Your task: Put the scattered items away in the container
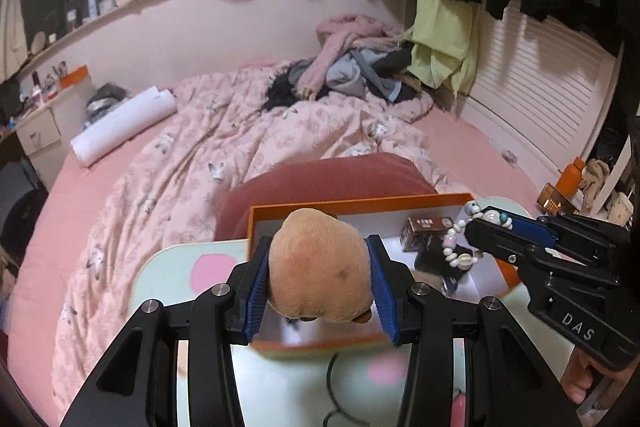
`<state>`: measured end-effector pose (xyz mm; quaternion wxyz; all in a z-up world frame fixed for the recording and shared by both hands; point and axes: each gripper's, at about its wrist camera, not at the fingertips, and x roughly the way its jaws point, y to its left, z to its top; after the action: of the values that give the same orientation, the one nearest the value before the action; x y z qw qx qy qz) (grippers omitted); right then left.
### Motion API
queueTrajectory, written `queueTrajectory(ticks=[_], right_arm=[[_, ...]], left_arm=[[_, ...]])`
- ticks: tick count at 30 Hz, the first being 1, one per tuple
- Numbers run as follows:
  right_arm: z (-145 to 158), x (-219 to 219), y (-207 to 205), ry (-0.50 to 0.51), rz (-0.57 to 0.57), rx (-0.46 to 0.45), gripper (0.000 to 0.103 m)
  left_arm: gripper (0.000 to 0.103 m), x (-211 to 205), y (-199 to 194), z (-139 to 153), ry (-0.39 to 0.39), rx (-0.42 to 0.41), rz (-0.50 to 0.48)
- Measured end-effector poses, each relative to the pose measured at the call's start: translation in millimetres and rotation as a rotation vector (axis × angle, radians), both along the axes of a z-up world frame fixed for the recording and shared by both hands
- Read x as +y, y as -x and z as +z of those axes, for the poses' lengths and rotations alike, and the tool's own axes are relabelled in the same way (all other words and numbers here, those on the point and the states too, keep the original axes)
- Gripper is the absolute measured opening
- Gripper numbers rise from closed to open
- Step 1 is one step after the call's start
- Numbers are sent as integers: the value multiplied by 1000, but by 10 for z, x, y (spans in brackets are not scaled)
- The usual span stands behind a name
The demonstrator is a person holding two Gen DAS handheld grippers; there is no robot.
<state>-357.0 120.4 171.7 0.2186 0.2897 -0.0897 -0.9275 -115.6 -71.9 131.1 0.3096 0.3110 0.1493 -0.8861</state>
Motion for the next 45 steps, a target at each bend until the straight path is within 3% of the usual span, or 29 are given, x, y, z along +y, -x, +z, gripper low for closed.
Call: queueTrajectory(ticks=[6, 10, 15, 17, 25, 34, 38, 45], right_arm=[[-185, -5, 455, -10, -30, -86, 18], [-283, -39, 586, -24, -46, -117, 20], [-235, -70, 587, -92, -111, -93, 53], [-215, -51, 553, -108, -135, -84, 59], [-193, -68, 420, -124, -132, -72, 59], [-145, -17, 17, -98, -142, -53, 60], [-207, 39, -338, -46, -134, -41, 77], [-529, 66, -802, -29, -141, -125, 78]], left_arm=[[44, -159, 332, -305, -41, -54, 1], [52, -192, 369, -436, -60, -56, 11], [72, -230, 258, -459, -62, -55, 52], [77, -236, 198, -450, -74, -44, 52], [80, -135, 31, -354, -45, -32, 56], [93, 259, -325, -282, -22, -26, 36], [94, 478, -514, -441, -62, -44, 47], [96, 764, -762, -894, -169, -92, 97]])
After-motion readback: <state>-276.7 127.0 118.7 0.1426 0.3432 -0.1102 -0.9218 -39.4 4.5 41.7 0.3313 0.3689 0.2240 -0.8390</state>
